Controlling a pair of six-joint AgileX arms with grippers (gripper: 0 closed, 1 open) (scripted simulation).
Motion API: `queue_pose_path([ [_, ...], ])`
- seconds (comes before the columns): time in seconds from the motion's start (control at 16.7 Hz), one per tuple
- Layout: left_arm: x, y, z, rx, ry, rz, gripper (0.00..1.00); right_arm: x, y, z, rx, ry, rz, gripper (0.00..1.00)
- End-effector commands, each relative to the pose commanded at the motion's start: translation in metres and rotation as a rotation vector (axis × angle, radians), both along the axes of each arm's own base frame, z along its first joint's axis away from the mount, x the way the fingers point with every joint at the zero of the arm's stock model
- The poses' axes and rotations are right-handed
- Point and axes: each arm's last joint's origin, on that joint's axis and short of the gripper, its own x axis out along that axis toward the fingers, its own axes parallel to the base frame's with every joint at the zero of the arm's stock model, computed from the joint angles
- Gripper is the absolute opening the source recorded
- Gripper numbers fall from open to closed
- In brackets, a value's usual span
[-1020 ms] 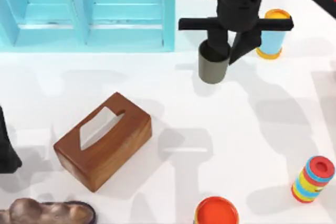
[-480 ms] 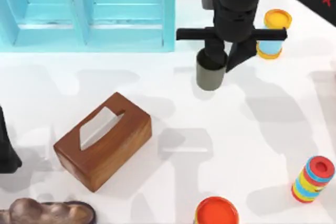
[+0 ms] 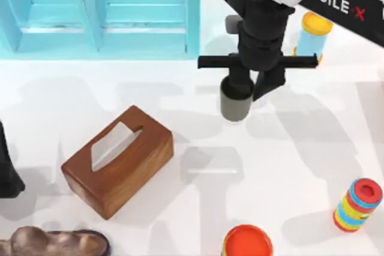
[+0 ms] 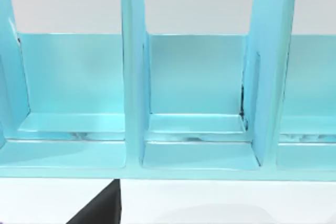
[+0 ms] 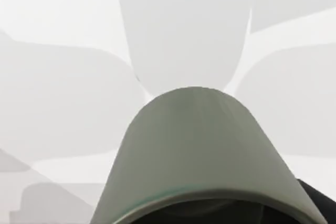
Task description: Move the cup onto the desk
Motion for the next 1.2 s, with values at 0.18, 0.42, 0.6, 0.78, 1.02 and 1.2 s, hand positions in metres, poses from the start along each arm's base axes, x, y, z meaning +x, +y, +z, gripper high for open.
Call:
queue_pose_path([
  [0.18, 0.0000, 0.0000, 0.0000, 0.000, 0.000, 0.000, 1.00, 0.0000, 0.0000, 0.0000, 0.000, 0.000, 0.000, 0.15],
  [0.42, 0.0000, 0.0000, 0.0000, 0.000, 0.000, 0.000, 1.00, 0.0000, 0.0000, 0.0000, 0.000, 0.000, 0.000, 0.45],
  [0.6, 0.0000, 0.0000, 0.0000, 0.000, 0.000, 0.000, 1.00, 0.0000, 0.0000, 0.0000, 0.000, 0.000, 0.000, 0.68],
  [0.78, 0.0000, 0.0000, 0.0000, 0.000, 0.000, 0.000, 1.00, 0.0000, 0.0000, 0.0000, 0.000, 0.000, 0.000, 0.90],
  [1.02, 0.0000, 0.0000, 0.0000, 0.000, 0.000, 0.000, 1.00, 0.0000, 0.0000, 0.0000, 0.000, 0.000, 0.000, 1.00],
  [1.2, 0.0000, 0.0000, 0.0000, 0.000, 0.000, 0.000, 1.00, 0.0000, 0.0000, 0.0000, 0.000, 0.000, 0.000, 1.00],
])
